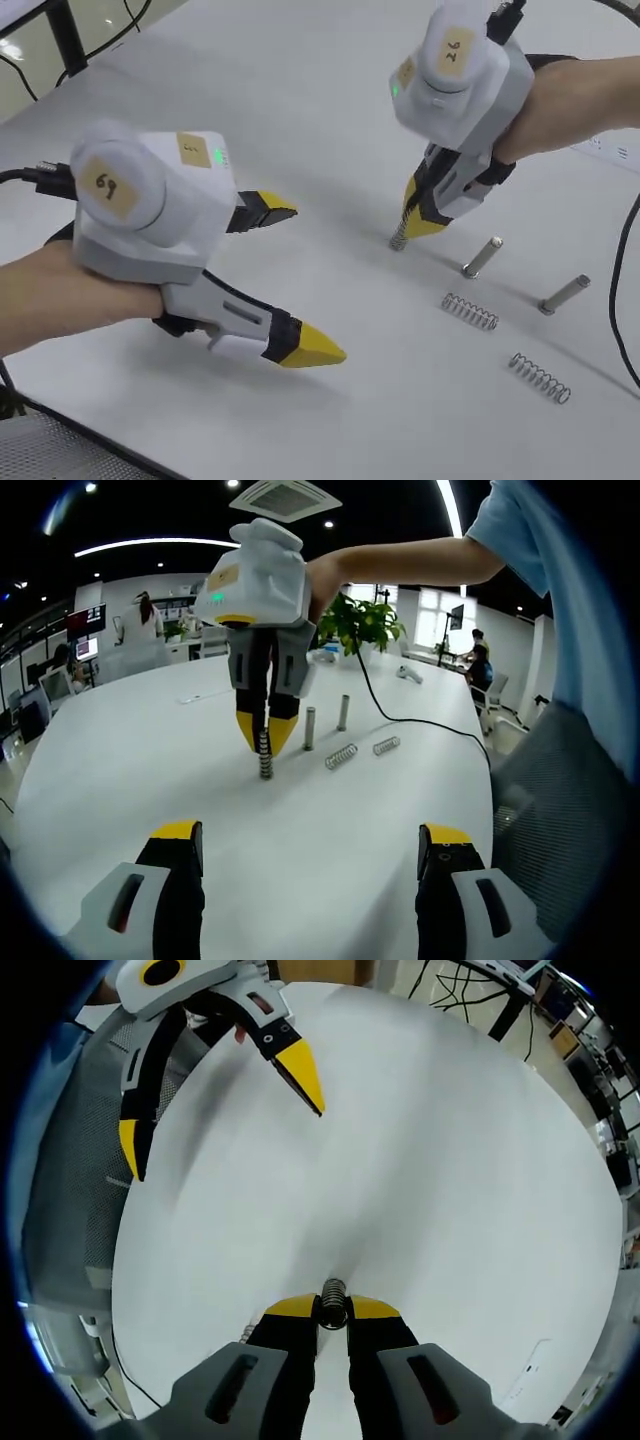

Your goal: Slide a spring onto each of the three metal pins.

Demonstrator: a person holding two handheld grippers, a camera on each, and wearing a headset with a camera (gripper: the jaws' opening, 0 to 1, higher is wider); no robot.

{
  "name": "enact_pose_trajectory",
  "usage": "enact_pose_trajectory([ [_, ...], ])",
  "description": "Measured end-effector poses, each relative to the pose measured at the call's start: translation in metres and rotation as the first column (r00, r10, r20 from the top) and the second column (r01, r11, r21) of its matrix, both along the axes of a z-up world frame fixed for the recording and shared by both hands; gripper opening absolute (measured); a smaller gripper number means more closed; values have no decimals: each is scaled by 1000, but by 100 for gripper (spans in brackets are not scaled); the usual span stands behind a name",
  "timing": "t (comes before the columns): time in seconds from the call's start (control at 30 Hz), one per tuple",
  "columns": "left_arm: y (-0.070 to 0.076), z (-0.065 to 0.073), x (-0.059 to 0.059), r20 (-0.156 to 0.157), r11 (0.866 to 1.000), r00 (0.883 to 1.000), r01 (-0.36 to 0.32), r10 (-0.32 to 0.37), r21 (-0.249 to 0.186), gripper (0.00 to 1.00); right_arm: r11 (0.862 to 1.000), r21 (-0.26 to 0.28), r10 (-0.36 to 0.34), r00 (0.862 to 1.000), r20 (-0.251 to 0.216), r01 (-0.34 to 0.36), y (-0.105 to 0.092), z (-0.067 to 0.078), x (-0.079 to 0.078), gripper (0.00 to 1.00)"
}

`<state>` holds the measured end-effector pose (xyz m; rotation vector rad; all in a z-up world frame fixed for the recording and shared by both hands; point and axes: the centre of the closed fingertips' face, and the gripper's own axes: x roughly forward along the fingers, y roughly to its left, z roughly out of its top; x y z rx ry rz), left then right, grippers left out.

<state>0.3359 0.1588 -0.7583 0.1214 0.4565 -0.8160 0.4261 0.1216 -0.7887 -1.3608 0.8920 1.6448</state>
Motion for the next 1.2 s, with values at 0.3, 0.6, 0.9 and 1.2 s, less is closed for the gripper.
enact_pose_trajectory([
  [0.3, -1, 0, 0, -2, 1000, 1000, 4, -4, -1, 85, 1000, -10, -1, 1000, 6, 1, 0, -3, 3, 8],
  [0.6, -1, 0, 0, -4, 1000, 1000, 4, -4, -1, 85, 1000, -12, -8, 1000, -4, 8, 1, -2, 4, 8],
  [0.9, -1, -1, -1, -7, 1000, 1000, 5, -5, -1, 85, 1000, -8, -8, 1000, -16, 8, 3, -5, 3, 12],
  [1.2, 0, -2, -1, -12, 1000, 1000, 2, -2, -6, 85, 998, 48, -28, 999, -19, 29, 7, -1, 4, 38],
])
